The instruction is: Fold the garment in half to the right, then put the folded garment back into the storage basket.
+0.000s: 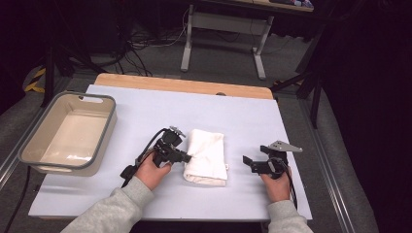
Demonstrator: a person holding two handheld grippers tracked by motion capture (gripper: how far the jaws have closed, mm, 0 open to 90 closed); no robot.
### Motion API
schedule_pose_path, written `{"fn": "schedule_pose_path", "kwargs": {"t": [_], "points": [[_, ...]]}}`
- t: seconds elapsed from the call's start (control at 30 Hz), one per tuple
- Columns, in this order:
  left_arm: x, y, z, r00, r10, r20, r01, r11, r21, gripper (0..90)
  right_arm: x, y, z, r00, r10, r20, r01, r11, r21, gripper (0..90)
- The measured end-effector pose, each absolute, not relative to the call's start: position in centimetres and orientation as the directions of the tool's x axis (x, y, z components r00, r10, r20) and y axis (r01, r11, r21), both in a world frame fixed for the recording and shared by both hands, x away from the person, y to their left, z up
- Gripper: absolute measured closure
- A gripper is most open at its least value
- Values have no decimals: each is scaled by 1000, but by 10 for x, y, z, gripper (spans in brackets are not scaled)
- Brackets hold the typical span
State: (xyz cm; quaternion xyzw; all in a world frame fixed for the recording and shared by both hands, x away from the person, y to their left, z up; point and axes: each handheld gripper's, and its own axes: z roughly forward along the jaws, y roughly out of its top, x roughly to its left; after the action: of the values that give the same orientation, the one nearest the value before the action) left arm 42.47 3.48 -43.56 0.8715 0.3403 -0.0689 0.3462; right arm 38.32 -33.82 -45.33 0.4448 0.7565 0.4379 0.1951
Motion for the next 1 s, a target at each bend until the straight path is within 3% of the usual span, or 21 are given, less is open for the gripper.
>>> {"fn": "schedule_pose_path", "kwargs": {"t": [0.5,0.57,0.67,0.8,1.0], "points": [[420,54,-439,750,567,-342,650,-531,545,775,381,-336,-454,-545,834,82,483,233,844,45],[419,55,-438,752,575,-323,643,-530,552,723,381,-336,-454,-546,834,84,483,231,845,43],[418,56,-436,753,581,-311,637,-523,566,527,381,-336,-454,-546,834,86,480,227,847,40],[419,59,-432,754,578,-311,629,-499,596,361,381,-336,-454,-548,832,85,476,226,850,38],[424,52,-427,759,592,-271,606,-489,628,230,380,-336,-454,-551,830,89,471,221,854,37]]}}
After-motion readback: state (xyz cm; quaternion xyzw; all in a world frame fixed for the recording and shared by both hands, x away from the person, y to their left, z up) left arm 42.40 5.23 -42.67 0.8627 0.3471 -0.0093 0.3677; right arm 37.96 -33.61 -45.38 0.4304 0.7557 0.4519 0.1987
